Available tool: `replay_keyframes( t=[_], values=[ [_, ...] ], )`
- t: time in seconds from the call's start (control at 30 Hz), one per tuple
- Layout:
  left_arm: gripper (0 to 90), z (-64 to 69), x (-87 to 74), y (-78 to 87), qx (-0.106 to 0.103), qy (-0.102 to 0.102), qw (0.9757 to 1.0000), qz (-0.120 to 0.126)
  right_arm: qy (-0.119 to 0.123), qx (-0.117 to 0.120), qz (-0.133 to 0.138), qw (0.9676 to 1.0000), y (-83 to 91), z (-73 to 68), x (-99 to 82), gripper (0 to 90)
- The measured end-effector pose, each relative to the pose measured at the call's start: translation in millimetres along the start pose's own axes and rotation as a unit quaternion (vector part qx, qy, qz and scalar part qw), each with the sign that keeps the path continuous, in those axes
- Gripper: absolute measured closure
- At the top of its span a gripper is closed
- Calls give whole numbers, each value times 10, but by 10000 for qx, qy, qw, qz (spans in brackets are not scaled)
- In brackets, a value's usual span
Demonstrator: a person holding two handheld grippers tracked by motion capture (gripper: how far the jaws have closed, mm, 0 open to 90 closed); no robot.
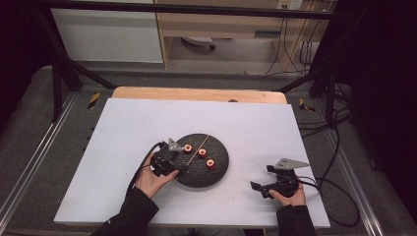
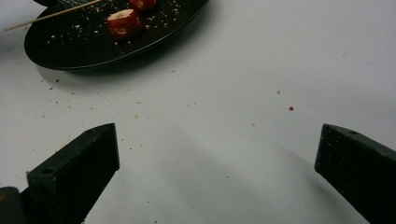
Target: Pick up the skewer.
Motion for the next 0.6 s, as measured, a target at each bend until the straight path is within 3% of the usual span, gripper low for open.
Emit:
replay_keyframes(
  t=[0.3, 0.6],
  values=[
    [542, 62, 9, -58, -77, 68, 9997, -214, -3, 4, -3, 10000, 0, -1, -1, 8],
    [681, 139, 11, -106, 4, -79, 9990, -449, 6, 14, -10, 10000, 0, 0, -1, 8]
  ],
)
Point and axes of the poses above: each handheld gripper's, and its own axes: y roughly backward along the jaws, x roughly out of its top, z roughly to its right, the point moved 7 cm from there along -y, roughly forward along the jaws, and after that the axes turned 13 degrees about x, right-handed, at the moved point
